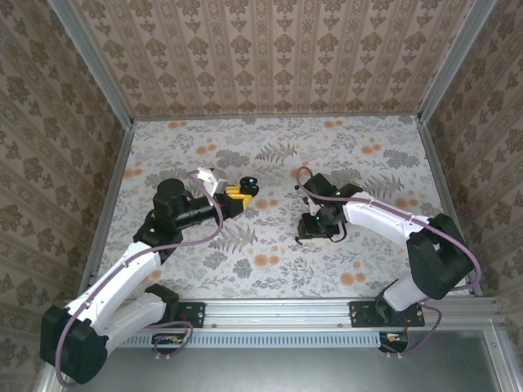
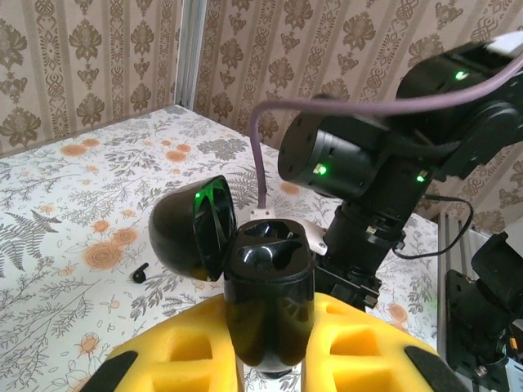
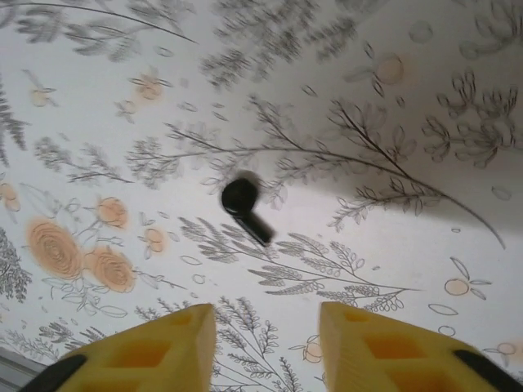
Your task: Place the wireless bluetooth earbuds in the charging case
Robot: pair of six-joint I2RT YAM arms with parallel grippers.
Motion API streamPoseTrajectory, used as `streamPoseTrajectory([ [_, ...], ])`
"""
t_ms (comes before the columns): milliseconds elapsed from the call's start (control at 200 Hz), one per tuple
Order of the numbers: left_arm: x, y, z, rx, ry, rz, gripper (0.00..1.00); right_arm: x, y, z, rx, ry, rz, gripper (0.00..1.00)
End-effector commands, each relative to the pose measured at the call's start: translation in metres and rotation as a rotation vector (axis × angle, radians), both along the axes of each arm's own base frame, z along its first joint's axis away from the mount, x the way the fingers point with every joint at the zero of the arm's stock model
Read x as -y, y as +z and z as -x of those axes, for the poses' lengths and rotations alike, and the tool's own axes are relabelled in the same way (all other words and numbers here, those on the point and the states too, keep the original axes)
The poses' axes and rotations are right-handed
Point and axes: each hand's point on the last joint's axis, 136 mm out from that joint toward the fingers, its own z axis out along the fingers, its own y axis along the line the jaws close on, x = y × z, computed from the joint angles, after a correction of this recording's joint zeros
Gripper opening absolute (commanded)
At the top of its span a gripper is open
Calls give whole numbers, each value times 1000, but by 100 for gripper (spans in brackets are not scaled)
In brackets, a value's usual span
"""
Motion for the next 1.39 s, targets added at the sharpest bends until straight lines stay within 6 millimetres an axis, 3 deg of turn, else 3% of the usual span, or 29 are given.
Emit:
streamPoseTrajectory([
  [0,1,3,3,42,-18,4,0,11,2,6,-7,24,136,44],
  [420,1,-12,7,46,-34,-19,0,-20,-27,0,-36,115,203,47],
  [765,4,-14,3,33,-37,-25,0,-23,-36,-10,-22,128,250,47],
  [1105,1,-18,4,35,-24,-41,0,-26,-56,-9,-51,133,281,40],
  [1390,0,-17,5,37,-23,-37,0,-31,-61,-13,-47,142,286,36],
])
